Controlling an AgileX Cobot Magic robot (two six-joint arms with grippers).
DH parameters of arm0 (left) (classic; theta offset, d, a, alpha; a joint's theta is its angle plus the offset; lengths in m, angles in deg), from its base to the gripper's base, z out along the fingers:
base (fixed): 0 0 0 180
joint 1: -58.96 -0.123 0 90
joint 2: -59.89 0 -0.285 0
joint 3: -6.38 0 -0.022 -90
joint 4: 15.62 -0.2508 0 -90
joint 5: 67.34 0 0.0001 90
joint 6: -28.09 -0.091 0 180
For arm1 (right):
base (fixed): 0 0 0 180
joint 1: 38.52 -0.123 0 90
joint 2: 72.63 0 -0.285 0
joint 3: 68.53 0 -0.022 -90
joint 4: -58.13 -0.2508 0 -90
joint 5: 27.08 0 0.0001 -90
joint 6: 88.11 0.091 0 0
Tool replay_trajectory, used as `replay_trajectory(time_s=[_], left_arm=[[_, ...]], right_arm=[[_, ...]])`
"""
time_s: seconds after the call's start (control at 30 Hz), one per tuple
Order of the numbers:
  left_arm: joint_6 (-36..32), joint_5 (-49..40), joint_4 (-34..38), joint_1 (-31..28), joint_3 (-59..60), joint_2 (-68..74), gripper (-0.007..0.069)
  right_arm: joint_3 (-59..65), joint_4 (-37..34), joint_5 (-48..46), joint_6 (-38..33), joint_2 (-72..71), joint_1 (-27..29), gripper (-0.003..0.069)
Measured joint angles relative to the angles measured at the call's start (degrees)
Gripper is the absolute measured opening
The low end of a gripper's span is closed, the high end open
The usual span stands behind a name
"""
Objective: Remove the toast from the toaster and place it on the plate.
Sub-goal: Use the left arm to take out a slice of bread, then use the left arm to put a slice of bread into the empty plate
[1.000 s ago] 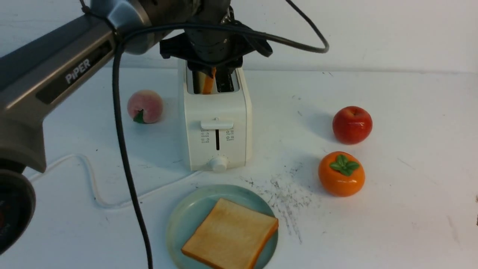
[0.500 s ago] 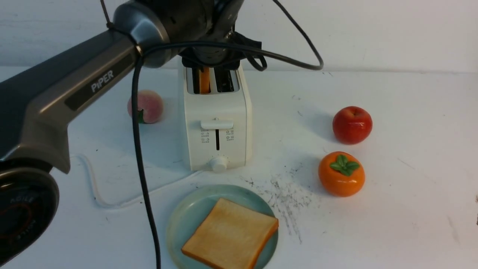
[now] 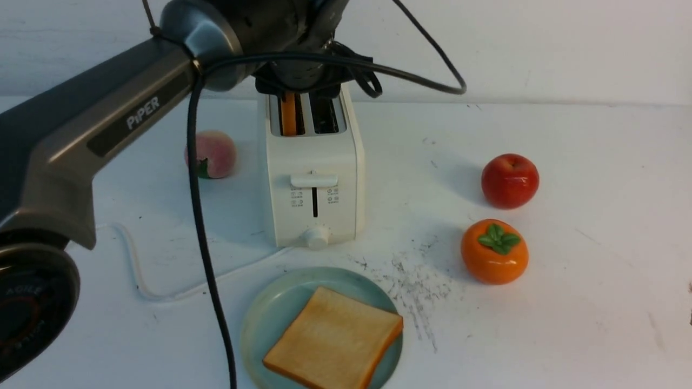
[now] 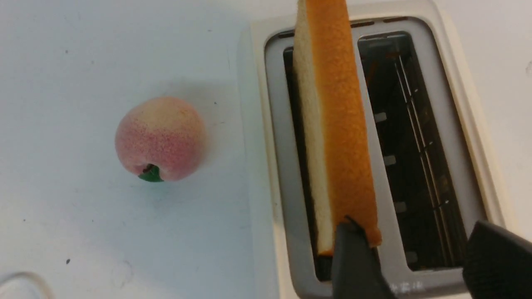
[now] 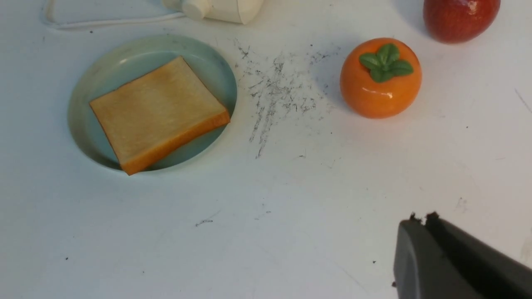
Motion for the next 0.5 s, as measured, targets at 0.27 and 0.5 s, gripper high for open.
replay_trajectory(time_s=[0.27,0.5], left_arm=[[-0.1,-1.9,0.5,1.4,-1.7,-2.2,0.0357],[-0.1,-1.9,-1.9,1.4,-1.7,0.9,0.0357]], right_arm=[[0.0,0.0,0.2,0.0,0.0,0.0,0.0033],[0.0,0.0,0.2,0.0,0.0,0.0,0.0033]])
